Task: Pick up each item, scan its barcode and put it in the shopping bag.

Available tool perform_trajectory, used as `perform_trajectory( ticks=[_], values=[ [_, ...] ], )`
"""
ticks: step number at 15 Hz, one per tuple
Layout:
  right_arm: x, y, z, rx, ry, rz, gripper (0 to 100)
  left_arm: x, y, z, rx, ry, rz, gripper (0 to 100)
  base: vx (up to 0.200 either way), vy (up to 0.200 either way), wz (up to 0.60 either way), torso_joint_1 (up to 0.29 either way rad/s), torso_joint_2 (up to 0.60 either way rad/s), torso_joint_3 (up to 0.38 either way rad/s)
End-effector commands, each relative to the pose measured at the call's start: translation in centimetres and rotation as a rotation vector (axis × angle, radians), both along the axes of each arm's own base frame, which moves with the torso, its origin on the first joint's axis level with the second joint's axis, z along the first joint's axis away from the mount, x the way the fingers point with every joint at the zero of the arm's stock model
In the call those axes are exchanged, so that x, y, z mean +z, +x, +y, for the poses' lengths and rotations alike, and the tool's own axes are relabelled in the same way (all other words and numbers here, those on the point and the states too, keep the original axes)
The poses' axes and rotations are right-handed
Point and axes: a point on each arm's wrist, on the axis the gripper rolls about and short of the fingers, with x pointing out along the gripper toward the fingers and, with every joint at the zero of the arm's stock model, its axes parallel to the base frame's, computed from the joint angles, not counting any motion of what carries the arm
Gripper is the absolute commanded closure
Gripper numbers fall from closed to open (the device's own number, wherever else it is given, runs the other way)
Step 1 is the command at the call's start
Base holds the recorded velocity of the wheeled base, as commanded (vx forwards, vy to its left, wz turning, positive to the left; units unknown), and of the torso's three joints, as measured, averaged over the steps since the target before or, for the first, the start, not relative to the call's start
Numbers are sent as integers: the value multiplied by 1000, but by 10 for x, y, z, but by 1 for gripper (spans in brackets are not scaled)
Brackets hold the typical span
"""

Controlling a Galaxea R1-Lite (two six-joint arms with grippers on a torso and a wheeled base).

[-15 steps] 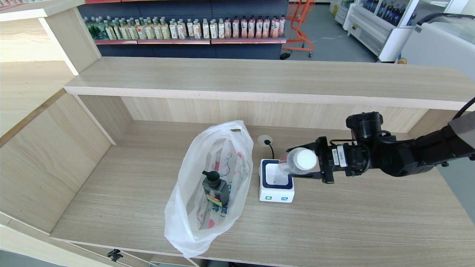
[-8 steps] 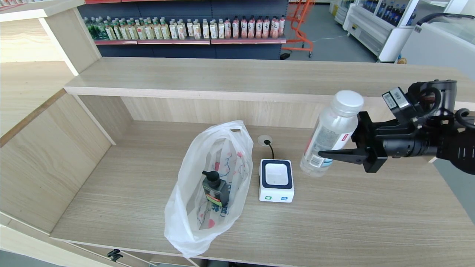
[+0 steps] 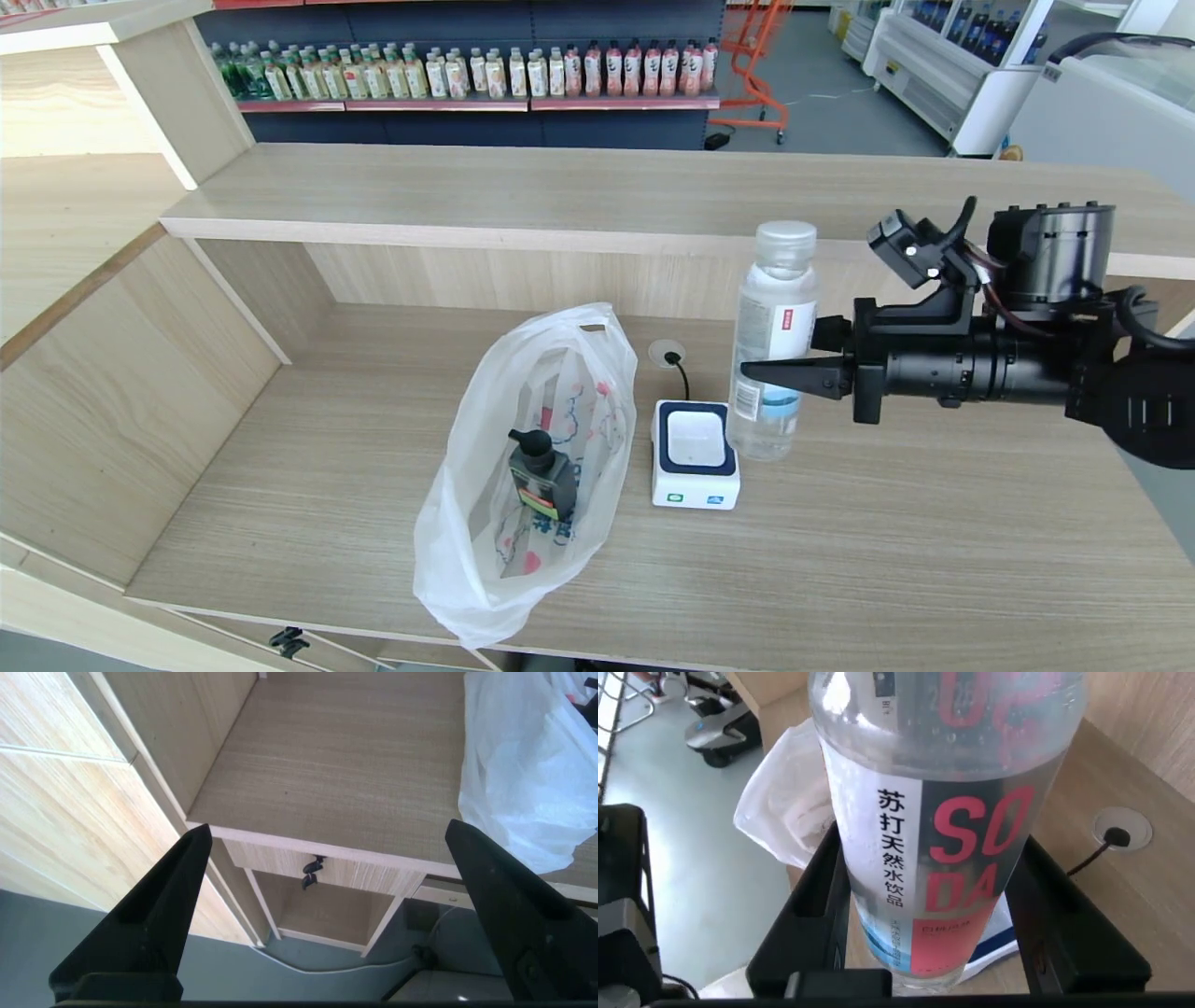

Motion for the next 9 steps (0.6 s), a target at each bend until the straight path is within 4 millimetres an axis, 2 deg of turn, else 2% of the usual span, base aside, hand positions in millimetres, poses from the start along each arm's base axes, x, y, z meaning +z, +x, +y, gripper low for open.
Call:
perform_trajectory(
  ticks=[1,6,9],
  values=[
    [-14,8,20,-38,13,55,100,0,0,0,0,0,2,0,0,0,0,0,0,0],
    [-42,20,70,-48,64,29,100,0,0,0,0,0,2,0,0,0,0,0,0,0],
    [-63,30,75,-68,81,-8,100,0,0,0,0,0,2,0,0,0,0,0,0,0]
  ],
)
